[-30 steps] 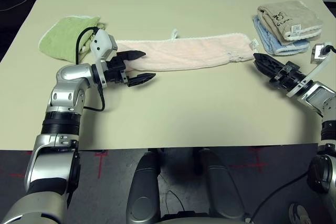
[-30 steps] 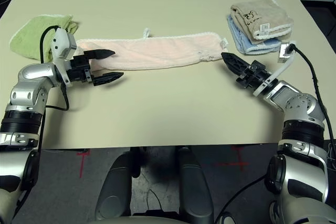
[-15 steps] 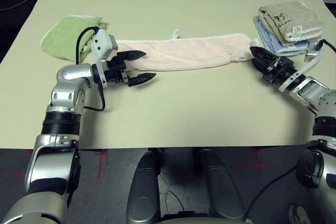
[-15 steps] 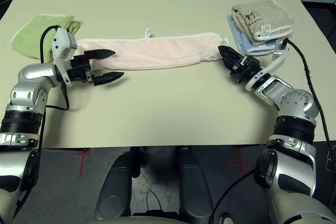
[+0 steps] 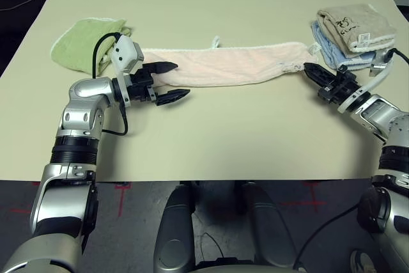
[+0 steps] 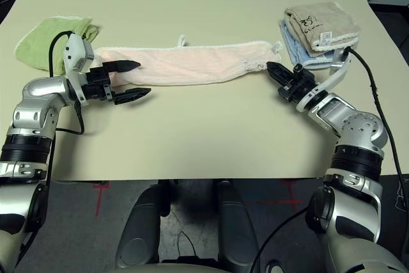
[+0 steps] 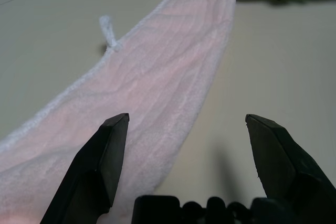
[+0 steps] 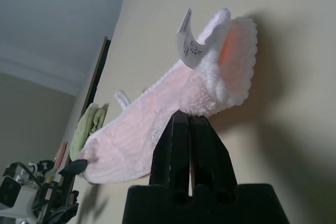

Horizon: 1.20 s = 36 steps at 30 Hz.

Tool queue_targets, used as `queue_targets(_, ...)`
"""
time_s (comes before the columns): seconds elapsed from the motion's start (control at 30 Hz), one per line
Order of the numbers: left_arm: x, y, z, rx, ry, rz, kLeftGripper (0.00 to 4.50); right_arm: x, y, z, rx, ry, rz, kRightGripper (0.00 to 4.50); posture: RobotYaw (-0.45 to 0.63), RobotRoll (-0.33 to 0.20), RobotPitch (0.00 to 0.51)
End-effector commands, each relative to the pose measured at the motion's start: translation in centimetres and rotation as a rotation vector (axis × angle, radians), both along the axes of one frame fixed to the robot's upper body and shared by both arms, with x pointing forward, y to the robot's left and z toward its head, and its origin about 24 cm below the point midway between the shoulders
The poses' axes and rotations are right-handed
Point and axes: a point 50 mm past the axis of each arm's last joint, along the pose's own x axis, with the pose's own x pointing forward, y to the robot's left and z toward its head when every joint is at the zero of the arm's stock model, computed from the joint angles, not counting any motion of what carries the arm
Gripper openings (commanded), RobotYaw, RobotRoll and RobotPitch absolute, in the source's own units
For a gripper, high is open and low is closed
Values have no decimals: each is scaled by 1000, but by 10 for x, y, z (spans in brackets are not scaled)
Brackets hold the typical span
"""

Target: Fold the towel and set it aside.

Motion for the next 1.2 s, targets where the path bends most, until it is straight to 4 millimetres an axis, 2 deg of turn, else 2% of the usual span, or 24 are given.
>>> queue_targets(0.03,-2,-2,0,19,4,-25,4500,-8,-3,-20,13,88,-25,49,9,0,307)
queue_targets(0.57,0,-4,0,33,14,-42,4500,-28,-17,-12,-9,96,-30,49,-5,0,306)
queue_targets(0.73,1,-6,1,35,15,-48,4500,-36,-15,-17,-16,120,-27,49,-12,0,305)
queue_targets(0.87,2,-6,1,38,17,-51,4500,-32,-12,-16,-13,122,-42,1088,-12,0,306)
queue_targets(1.17,2,-6,1,41,18,-53,4500,-21,-13,-10,-5,105,-75,4473,-9,0,306)
queue_targets(1.2,2,-6,1,42,19,-52,4500,-19,-12,-10,-4,104,-82,4473,-9,0,306)
